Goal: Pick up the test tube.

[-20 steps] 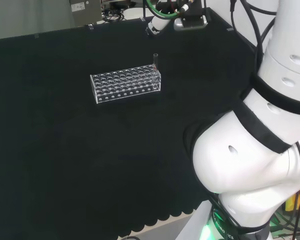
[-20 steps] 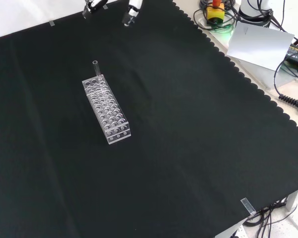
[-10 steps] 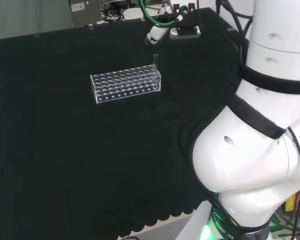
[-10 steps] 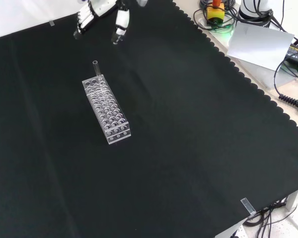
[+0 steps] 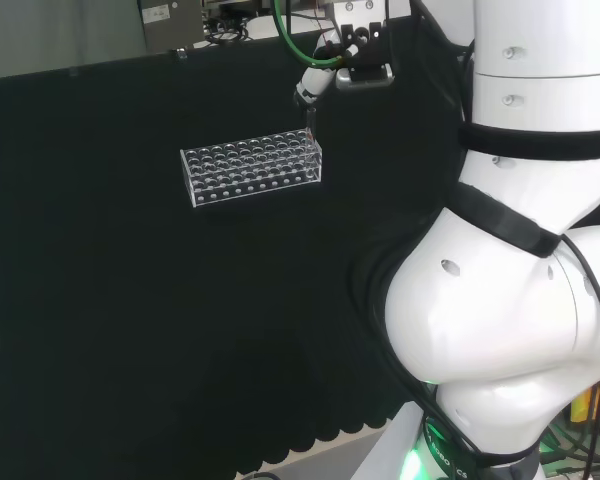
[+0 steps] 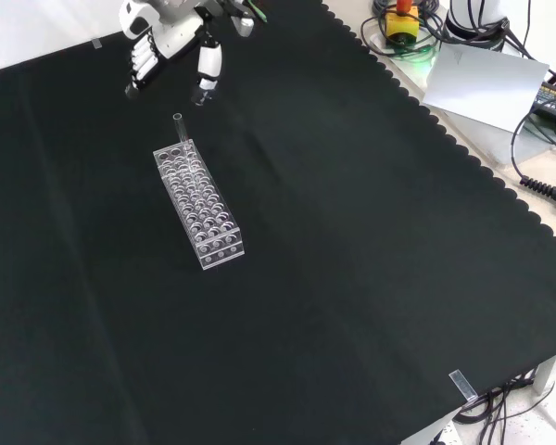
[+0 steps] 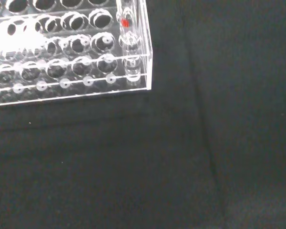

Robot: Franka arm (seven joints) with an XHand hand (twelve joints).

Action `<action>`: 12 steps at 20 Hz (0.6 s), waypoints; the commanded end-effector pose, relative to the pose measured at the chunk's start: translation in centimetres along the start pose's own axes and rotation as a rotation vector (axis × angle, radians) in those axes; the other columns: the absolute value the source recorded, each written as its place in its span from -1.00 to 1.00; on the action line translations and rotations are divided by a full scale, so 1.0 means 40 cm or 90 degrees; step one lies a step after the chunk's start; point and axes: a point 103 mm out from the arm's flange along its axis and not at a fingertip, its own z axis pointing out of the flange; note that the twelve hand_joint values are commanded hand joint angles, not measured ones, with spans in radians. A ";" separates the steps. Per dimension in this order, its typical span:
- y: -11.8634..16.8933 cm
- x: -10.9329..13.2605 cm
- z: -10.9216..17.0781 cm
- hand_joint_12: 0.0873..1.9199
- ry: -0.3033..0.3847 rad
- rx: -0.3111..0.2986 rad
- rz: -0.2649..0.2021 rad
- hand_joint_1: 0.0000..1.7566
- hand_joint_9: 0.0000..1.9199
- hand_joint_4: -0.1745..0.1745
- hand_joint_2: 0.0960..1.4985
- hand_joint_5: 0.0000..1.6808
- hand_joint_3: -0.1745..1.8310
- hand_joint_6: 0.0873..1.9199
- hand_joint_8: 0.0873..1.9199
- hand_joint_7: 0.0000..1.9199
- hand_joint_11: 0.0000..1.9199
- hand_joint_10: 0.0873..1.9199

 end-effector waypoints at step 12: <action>0.053 0.007 0.050 0.63 -0.001 0.001 0.002 -0.16 -0.59 -0.59 0.05 -0.57 -0.46 -1.00 -0.08 -0.41 -0.93 -0.13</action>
